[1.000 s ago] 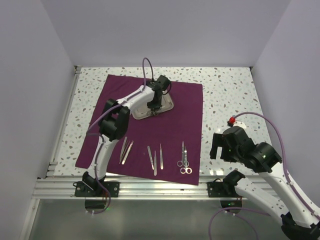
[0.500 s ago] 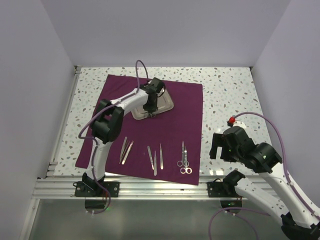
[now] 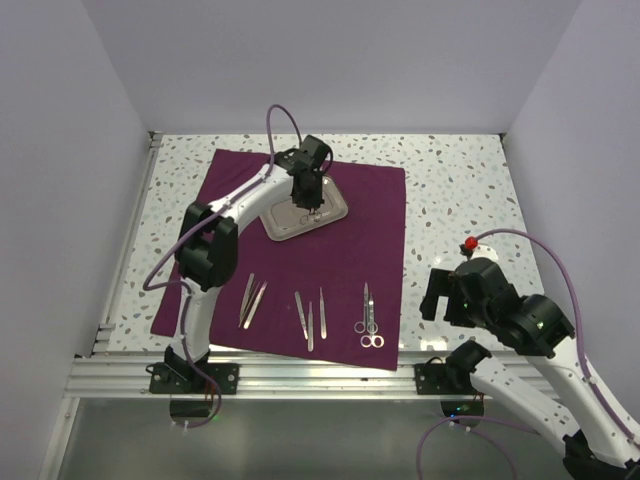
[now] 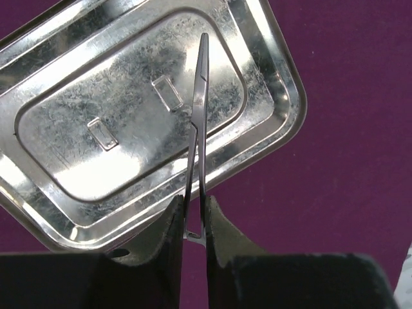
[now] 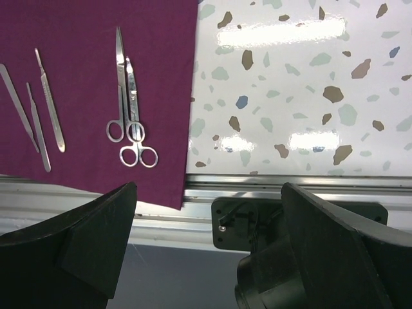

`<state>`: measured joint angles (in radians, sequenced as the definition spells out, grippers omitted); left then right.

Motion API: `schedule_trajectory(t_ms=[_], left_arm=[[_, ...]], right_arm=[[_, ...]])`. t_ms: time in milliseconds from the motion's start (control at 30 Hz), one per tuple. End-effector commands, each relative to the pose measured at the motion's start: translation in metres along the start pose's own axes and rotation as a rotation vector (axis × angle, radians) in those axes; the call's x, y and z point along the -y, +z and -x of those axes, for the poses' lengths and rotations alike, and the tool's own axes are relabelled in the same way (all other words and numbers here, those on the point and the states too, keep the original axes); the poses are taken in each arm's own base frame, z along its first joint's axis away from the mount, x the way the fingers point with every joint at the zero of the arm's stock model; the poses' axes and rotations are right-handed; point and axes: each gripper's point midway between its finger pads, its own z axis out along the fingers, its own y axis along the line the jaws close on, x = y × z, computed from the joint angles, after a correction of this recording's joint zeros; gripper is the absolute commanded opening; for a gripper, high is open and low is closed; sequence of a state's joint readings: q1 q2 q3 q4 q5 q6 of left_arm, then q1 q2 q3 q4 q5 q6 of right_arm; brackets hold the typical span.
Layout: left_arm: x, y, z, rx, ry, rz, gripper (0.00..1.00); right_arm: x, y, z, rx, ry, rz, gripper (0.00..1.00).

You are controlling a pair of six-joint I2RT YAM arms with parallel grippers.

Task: Open and lay out the surgical kit
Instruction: Pick up the medical item from the container, then place the medical item in the surgical kit.

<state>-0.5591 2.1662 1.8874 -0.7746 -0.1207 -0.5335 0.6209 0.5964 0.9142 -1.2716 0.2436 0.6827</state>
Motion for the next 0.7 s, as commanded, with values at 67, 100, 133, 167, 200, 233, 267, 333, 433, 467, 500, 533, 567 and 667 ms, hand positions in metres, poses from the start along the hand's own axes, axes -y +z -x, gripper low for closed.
schedule_trajectory(t_ms=[67,100,133,167,200,233,267,333,433,467,500,533,567,667], left_arm=[[0.034,-0.057,-0.015,0.018,-0.004,-0.097,0.0],[0.037,-0.057,-0.029,0.0,0.003,-0.092,0.0],[0.044,-0.067,-0.034,0.007,-0.014,-0.1,0.0],[0.061,-0.073,-0.051,-0.006,0.007,-0.115,0.0],[0.062,-0.072,-0.068,-0.024,0.006,-0.097,0.0],[0.071,-0.08,-0.077,-0.024,-0.031,-0.107,0.0],[0.088,-0.085,-0.096,-0.037,-0.014,-0.126,0.0],[0.096,-0.089,-0.125,-0.064,-0.054,-0.117,0.0],[0.12,-0.095,-0.169,-0.091,-0.05,-0.123,0.0],[0.13,-0.1,-0.186,-0.097,-0.023,-0.133,0.0],[0.135,-0.101,-0.195,-0.101,-0.015,-0.132,0.0],[0.139,-0.102,-0.204,-0.106,-0.025,-0.12,0.0],[0.146,-0.105,-0.217,-0.102,-0.005,-0.124,0.0],[0.157,-0.103,-0.239,-0.11,-0.008,-0.116,0.0]], right_arm=[[-0.002,-0.007,0.002,0.026,0.029,0.034,0.99],[-0.002,-0.009,0.002,0.029,0.029,0.039,0.98],[-0.002,-0.01,0.002,0.029,0.029,0.042,0.98],[-0.001,-0.011,0.002,0.031,0.03,0.042,0.98],[0.0,-0.013,0.0,0.03,0.029,0.046,0.99],[-0.001,-0.016,0.002,0.035,0.029,0.052,0.98],[-0.001,-0.018,0.002,0.037,0.029,0.057,0.98],[0.0,-0.025,0.002,0.043,0.032,0.068,0.98],[0.004,-0.034,0.0,0.053,0.028,0.083,0.98],[0.006,-0.035,-0.002,0.052,0.023,0.084,0.98],[0.008,-0.037,-0.006,0.042,0.02,0.082,0.98],[0.01,-0.039,-0.009,0.047,0.017,0.091,0.98],[0.012,-0.041,-0.012,0.042,0.012,0.098,0.98],[0.016,-0.045,-0.023,0.027,0.003,0.116,0.98]])
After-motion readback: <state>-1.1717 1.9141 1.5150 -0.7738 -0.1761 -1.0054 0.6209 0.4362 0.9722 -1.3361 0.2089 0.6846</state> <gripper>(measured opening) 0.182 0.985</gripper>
